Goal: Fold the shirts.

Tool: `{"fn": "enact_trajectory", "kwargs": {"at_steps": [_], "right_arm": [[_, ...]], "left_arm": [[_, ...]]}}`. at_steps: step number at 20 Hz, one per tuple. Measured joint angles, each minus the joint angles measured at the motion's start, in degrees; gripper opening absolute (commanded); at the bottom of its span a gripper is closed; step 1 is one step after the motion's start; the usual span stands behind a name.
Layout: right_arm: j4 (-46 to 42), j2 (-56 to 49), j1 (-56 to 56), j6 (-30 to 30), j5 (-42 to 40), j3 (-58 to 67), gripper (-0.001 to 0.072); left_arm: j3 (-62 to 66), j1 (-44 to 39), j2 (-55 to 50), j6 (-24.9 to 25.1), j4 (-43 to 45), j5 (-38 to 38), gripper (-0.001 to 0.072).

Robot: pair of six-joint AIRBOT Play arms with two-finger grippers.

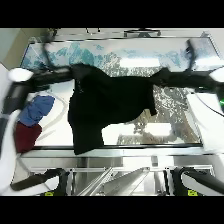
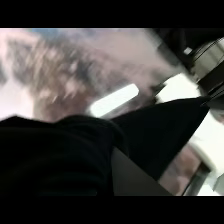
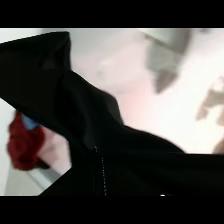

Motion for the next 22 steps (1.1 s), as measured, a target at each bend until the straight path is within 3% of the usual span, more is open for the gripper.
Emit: {"fn": "enact_trajectory", "kwargs": {"at_steps": [3, 4, 5, 6, 9, 14, 18, 21, 22], "right_arm": [[0.6, -11.7, 0.2, -3.7, -4.9, -0.9, 0.0027], [1.9, -14.8, 0.2, -5.7, -5.9, -0.6, 0.0091], [3.3, -17.4, 0.1, -7.7, -6.8, -0.1, 0.0277], [4.3, -19.3, -0.2, -9.4, -7.1, 0.7, 0.0407], [6.1, -22.1, -3.2, -13.5, -6.6, 3.8, 0.0404], [1.8, -22.3, -13.1, -17.5, 5.3, 7.5, 0.0404], [-5.5, -22.3, -17.5, -21.3, 14.8, 5.2, 0.0403], [-10.1, -22.4, -18.5, -24.4, 16.9, 1.9, 0.0408], [-11.3, -22.5, -18.6, -25.2, 16.8, 1.2, 0.0476]], "left_arm": [[2.6, 1.5, -11.5, -0.2, 2.1, -0.3, 0.0026], [4.1, 2.5, -14.4, -0.2, 2.4, -1.7, 0.0027], [5.8, 3.7, -16.7, -0.2, 2.6, -3.5, 0.0077], [7.6, 5.0, -18.3, -0.3, 3.0, -5.3, 0.0292], [13.2, 9.8, -20.6, -2.6, 3.3, -13.3, 0.0301], [17.9, 18.5, -20.9, -9.9, 3.8, -30.2, 0.03], [8.6, 22.7, -16.0, -11.6, 4.7, -35.9, 0.03], [-1.7, 25.7, -11.1, -11.4, 7.9, -36.6, 0.03], [-5.2, 27.0, -9.5, -11.2, 9.4, -36.3, 0.03]]}}
